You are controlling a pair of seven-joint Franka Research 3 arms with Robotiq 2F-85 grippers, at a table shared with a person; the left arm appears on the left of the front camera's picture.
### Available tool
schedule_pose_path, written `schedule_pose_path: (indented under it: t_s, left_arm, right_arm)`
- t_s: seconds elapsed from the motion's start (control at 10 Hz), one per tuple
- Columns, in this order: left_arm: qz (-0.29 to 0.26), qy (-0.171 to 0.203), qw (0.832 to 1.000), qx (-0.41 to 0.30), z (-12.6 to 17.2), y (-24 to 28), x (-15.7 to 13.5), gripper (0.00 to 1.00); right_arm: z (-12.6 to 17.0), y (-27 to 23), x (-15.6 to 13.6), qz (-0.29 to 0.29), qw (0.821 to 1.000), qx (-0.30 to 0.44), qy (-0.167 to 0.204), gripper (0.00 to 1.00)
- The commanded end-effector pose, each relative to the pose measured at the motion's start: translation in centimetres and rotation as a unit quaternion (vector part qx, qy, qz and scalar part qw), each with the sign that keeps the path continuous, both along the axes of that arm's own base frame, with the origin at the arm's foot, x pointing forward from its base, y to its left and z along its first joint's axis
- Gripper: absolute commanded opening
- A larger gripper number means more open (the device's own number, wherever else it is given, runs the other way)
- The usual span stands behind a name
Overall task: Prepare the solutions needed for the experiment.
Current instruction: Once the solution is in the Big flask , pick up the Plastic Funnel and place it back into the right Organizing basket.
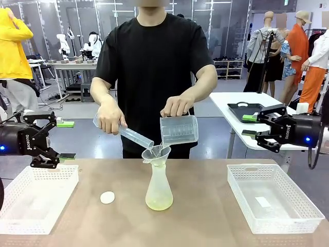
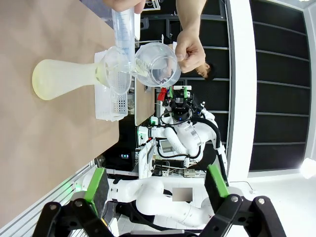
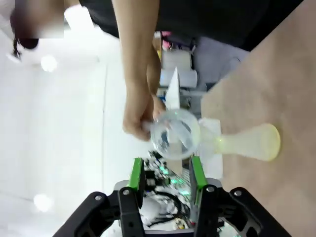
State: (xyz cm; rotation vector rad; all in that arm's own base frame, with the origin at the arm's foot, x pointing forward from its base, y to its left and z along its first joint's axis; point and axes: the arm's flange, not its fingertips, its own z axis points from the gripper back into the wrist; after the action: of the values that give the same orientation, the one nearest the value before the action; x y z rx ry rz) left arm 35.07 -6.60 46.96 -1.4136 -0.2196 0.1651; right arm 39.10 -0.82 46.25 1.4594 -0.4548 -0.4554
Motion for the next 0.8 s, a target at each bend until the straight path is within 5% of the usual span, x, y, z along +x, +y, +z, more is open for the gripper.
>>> schedule_pose_path:
  t_s: [0.0,0.1,0.7]
  left_arm:
    - [0.001,0.002,1.000,-0.010,0.3,-0.2,0.0,1.00]
    - [0.001,0.002,1.000,-0.010,0.3,-0.2,0.0,1.00]
    - [0.001,0.002,1.000,-0.010,0.3,-0.2,0.0,1.00]
  right_arm:
    - [-0.3,1.9,-2.3,-0.016,0.999,-0.037,-0.013,0.48]
    - [0.0,0.0,0.0,0.000,1.000,0.000,0.000,0.48]
    - [0.2,-0.1,0.0,-0.005,1.000,0.002,-0.005,0.48]
